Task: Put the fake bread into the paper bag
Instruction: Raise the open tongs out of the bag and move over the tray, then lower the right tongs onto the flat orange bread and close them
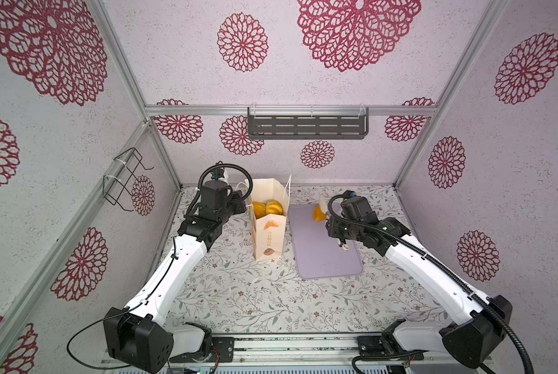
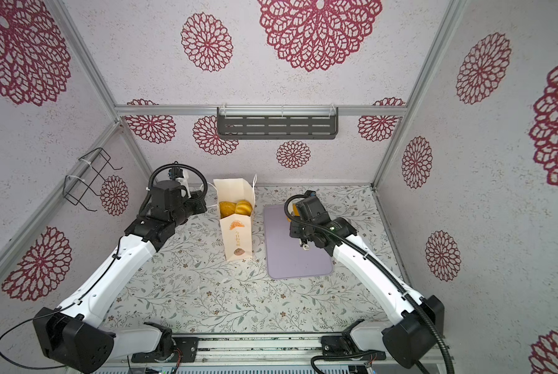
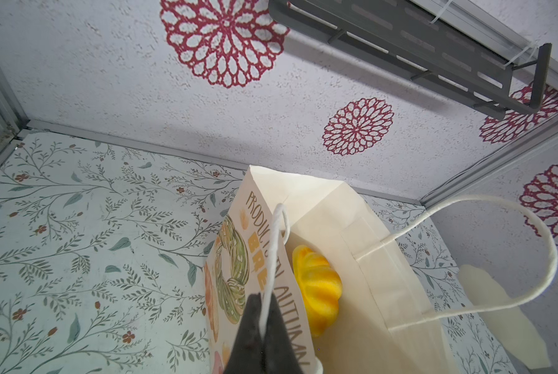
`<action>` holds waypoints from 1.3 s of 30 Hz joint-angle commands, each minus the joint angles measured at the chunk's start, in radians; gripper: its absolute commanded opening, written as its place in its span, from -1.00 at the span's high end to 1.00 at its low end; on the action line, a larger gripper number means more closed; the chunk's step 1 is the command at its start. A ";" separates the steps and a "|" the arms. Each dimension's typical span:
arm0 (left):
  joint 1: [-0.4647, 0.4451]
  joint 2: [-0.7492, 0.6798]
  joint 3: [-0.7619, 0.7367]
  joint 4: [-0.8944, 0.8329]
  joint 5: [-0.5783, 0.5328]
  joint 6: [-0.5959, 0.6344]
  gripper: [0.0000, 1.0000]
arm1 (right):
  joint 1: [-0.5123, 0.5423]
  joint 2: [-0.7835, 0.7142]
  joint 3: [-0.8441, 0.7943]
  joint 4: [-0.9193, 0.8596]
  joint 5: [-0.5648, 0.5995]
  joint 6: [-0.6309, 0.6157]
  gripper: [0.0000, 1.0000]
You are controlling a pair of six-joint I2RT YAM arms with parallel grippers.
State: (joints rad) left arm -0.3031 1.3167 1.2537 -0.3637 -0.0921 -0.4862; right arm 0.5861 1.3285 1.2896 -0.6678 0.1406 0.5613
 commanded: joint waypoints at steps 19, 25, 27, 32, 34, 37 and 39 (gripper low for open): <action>-0.008 -0.006 0.000 0.011 0.001 0.010 1.00 | -0.099 0.089 -0.065 0.109 -0.144 0.041 -0.01; -0.008 -0.005 0.000 0.009 -0.001 0.011 1.00 | -0.110 0.130 -0.074 0.145 -0.176 0.048 -0.02; -0.007 -0.005 0.000 0.009 0.000 0.011 1.00 | -0.113 0.142 -0.073 0.154 -0.180 0.045 -0.01; -0.008 -0.005 0.001 0.009 0.002 0.010 1.00 | -0.130 0.180 -0.072 0.174 -0.194 0.043 -0.01; -0.007 -0.006 0.000 0.009 0.002 0.010 1.00 | -0.139 0.197 -0.072 0.185 -0.205 0.043 -0.01; -0.008 -0.005 0.000 0.007 0.000 0.011 1.00 | -0.148 0.223 -0.068 0.199 -0.225 0.044 -0.02; -0.007 -0.006 0.000 0.008 -0.002 0.011 1.00 | -0.150 0.236 -0.063 0.210 -0.231 0.044 -0.02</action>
State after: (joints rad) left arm -0.3035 1.3167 1.2537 -0.3637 -0.0921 -0.4862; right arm 0.4423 1.5646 1.2018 -0.5064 -0.0647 0.5957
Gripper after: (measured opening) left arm 0.052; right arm 0.509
